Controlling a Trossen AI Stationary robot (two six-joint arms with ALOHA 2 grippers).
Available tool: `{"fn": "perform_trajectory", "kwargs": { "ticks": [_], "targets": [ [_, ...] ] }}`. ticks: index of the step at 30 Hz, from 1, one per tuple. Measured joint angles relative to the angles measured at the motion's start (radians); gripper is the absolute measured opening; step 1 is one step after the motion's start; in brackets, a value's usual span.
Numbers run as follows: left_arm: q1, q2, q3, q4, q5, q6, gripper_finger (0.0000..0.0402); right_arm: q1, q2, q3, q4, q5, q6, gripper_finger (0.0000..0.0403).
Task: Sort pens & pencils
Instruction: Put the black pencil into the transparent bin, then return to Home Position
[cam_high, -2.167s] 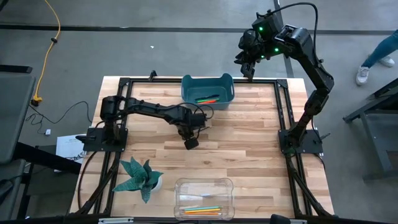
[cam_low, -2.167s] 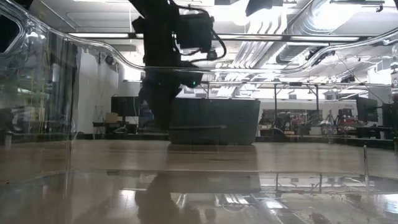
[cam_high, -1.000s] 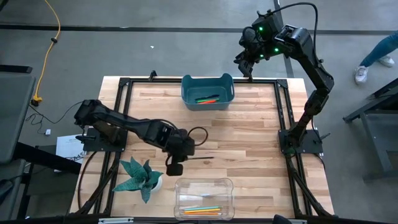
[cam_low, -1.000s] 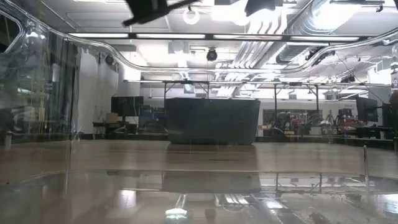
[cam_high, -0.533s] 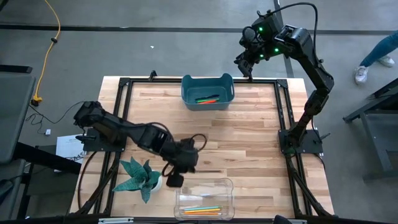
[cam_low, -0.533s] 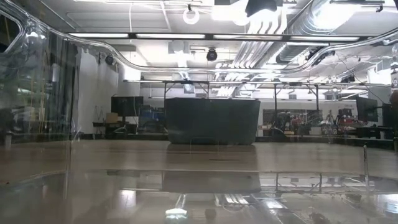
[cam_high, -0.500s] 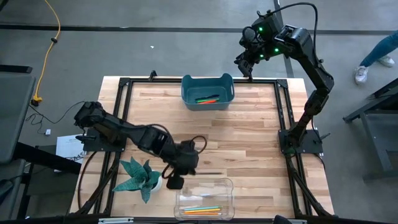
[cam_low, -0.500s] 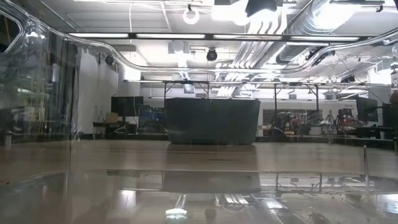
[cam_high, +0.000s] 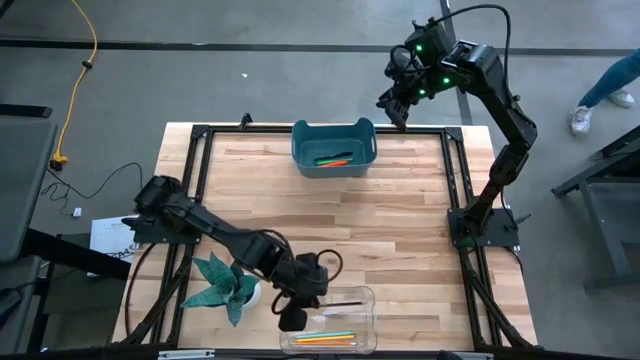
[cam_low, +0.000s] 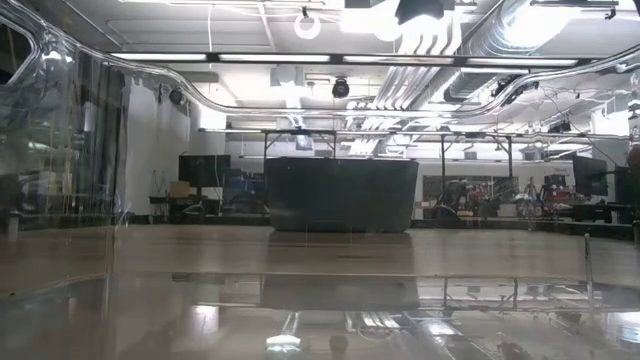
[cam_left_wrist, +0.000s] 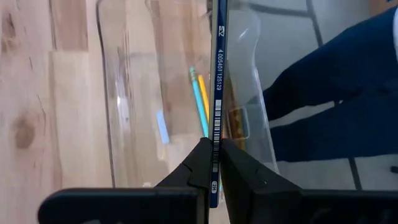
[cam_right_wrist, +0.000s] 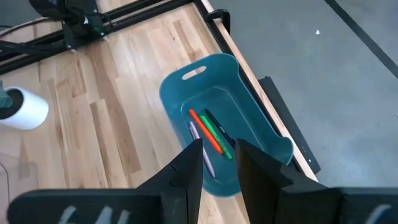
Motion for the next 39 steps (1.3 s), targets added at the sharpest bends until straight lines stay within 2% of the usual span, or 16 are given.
{"fn": "perform_trajectory", "kwargs": {
  "ticks": [7, 14, 25, 34, 39],
  "targets": [
    [0.001, 0.059, 0.000, -0.003, 0.032, -0.023, 0.0014, 0.000, 0.000, 0.000, -0.006, -0.002, -0.017, 0.0085],
    [0.001, 0.076, 0.000, -0.056, 0.022, -0.022, 0.0014, 0.000, 0.000, 0.000, -0.014, -0.003, -0.032, 0.0085],
    [0.001, 0.086, 0.000, -0.056, 0.070, -0.016, 0.0017, 0.000, 0.000, 0.000, -0.015, -0.003, -0.047, 0.0085],
    [0.003, 0.086, 0.000, -0.057, 0.082, 0.004, 0.0093, 0.000, 0.000, 0.000, -0.015, -0.002, -0.051, 0.0085],
    [0.003, 0.080, 0.000, -0.049, 0.071, 0.033, 0.0107, 0.000, 0.000, 0.000, -0.015, -0.002, -0.054, 0.0085]
  ]
}}
